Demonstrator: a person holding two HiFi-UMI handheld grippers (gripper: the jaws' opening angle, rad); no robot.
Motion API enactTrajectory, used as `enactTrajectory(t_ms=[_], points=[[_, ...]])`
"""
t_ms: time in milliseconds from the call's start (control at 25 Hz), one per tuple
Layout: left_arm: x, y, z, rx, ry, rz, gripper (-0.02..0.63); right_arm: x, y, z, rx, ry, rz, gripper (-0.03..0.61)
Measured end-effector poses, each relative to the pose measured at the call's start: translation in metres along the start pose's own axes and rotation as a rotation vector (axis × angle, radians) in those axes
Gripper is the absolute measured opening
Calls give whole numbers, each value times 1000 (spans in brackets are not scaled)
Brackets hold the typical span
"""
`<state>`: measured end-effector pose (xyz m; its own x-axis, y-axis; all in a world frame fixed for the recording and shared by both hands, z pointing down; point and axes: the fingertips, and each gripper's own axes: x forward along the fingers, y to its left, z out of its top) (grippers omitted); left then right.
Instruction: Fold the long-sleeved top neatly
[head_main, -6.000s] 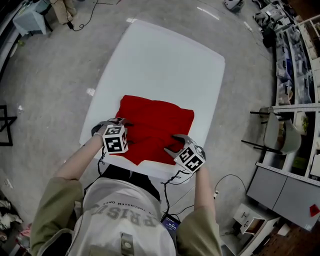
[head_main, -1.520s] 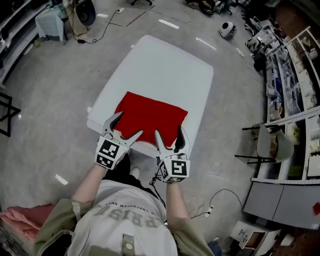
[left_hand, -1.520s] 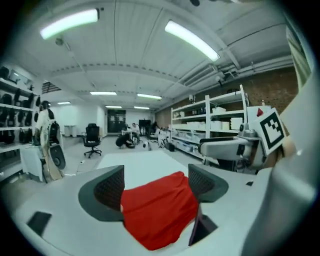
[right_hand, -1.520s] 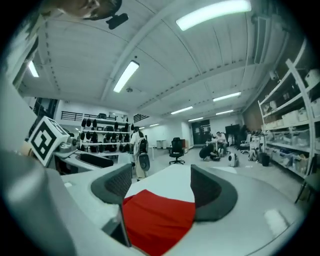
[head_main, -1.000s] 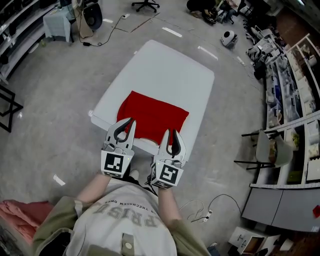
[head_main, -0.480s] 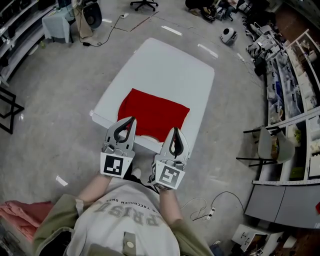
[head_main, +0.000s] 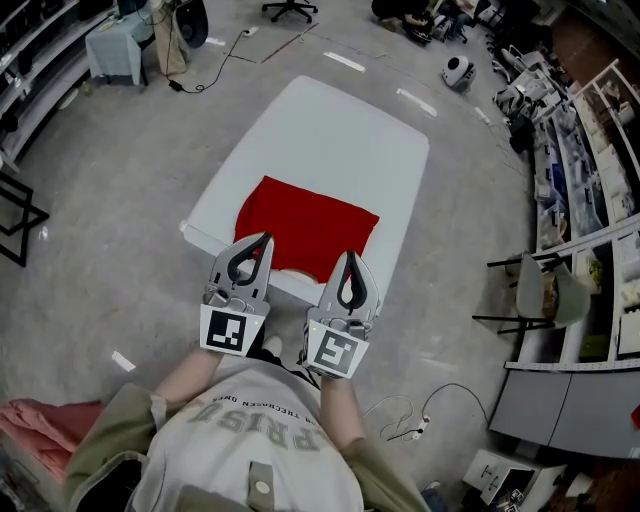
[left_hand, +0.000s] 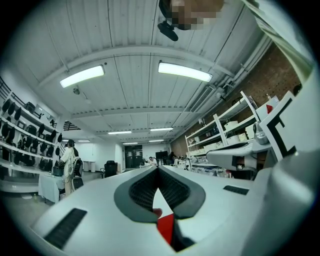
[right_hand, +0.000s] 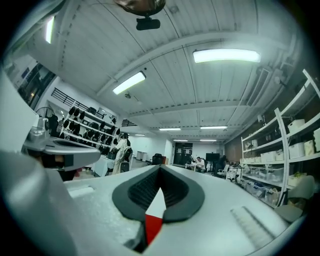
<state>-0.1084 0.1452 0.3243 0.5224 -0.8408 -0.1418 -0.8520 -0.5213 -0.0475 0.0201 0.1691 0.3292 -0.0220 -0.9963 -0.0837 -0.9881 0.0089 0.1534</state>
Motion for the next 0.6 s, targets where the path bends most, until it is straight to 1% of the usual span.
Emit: enactTrajectory(t_ms=[160,360,600], points=[[0,-1,-2,-3,5,3,11,0,-1,4,-7,7,-5,-2],[1,-2,-1,-6,3,7,11,1,2,17,56,-64,-9,-2],[4,-9,-3,-8,10,14,11,0,-6,17,47,-67,-6,-2]])
